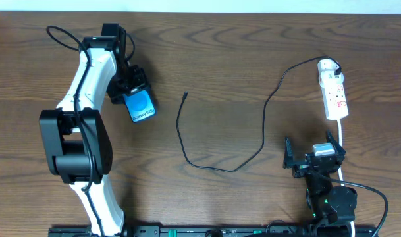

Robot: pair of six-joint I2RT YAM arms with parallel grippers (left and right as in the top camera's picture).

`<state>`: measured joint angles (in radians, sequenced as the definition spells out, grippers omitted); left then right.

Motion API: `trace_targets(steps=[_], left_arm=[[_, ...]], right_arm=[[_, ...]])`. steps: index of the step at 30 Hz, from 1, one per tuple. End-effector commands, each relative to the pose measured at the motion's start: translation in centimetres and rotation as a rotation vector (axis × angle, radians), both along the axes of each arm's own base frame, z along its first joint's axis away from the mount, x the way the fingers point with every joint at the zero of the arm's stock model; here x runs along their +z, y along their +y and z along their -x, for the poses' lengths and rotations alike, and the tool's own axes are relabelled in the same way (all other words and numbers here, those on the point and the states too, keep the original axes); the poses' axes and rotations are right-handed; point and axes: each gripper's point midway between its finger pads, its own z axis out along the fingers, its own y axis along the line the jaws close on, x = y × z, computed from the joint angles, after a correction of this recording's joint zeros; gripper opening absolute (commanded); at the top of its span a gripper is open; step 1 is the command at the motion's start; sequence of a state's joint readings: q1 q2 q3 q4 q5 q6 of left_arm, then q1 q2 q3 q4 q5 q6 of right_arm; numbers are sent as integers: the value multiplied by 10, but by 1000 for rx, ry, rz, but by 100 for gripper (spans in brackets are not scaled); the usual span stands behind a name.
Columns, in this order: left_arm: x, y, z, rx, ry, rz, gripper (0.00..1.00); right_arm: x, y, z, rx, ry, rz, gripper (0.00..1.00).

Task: Plug charger to phone and switch on socket
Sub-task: 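Lift the smartphone with the left gripper and carry it toward center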

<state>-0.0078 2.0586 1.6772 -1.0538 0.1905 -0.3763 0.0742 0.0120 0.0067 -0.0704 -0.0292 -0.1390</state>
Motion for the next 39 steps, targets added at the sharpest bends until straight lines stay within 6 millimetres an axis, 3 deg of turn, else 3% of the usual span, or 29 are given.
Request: trace_targets(steps=[1, 8, 20, 28, 39], left_arm=[[7, -10, 3, 40, 14, 75, 64], [15, -35, 3, 97, 34, 233, 64], [29, -65, 9, 344, 157, 426, 62], [53, -95, 10, 331, 205, 649, 61], [74, -113, 11, 374, 271, 806, 60]], right_arm=[[0, 1, 0, 3, 0, -11, 99], [0, 1, 0, 3, 0, -11, 99], [0, 1, 0, 3, 0, -11, 99], [0, 1, 0, 3, 0, -11, 99], [0, 1, 0, 3, 0, -11, 99]])
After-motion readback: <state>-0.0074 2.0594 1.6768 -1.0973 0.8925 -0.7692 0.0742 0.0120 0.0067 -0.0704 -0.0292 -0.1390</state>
